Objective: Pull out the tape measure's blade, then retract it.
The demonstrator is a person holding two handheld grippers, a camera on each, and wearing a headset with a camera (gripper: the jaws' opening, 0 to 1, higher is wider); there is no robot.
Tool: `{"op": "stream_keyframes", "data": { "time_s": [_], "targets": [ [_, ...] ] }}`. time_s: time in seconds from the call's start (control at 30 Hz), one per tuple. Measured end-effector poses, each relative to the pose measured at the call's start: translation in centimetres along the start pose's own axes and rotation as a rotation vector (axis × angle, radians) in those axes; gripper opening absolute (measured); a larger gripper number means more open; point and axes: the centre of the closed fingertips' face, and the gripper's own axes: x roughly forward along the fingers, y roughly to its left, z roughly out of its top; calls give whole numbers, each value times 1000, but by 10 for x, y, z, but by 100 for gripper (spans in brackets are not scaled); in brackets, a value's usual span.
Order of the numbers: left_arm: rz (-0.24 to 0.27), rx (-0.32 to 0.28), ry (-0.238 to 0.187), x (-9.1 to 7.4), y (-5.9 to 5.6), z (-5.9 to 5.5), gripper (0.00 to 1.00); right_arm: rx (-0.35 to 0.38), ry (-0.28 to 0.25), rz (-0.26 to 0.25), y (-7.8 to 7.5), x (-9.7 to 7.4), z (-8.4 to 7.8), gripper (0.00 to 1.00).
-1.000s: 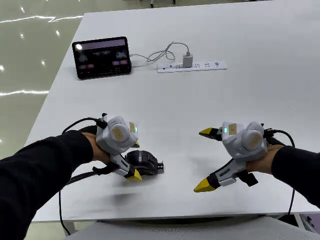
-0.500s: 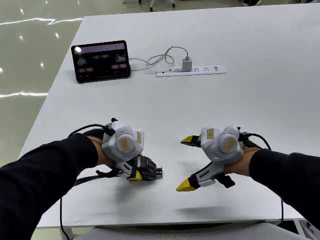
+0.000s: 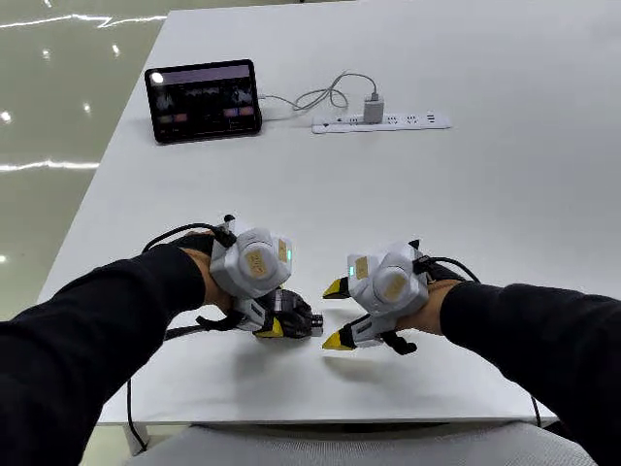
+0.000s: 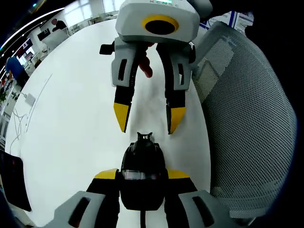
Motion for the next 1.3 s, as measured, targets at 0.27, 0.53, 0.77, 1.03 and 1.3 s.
{"op": "stream_keyframes", "data": {
  "time_s": [0.27,0.53,0.77,1.03,1.3],
  "targets": [
    [-9,-12,2,0,0,-1,32,13,23,9,-3,12,-2,21],
    [-16,-18,7,0,0,-2,32,47,12,19,-6,14,-5,11],
    [-11,-17,5,0,0,-2,32,57,18,22,-5,12,-7,9],
    [-3,-27,-9,-1,0,-1,32,52,31,31,-6,5,-14,9],
    [-3,-34,-11,0,0,-1,32,67,45,28,-6,9,-12,12]
  ]
}}
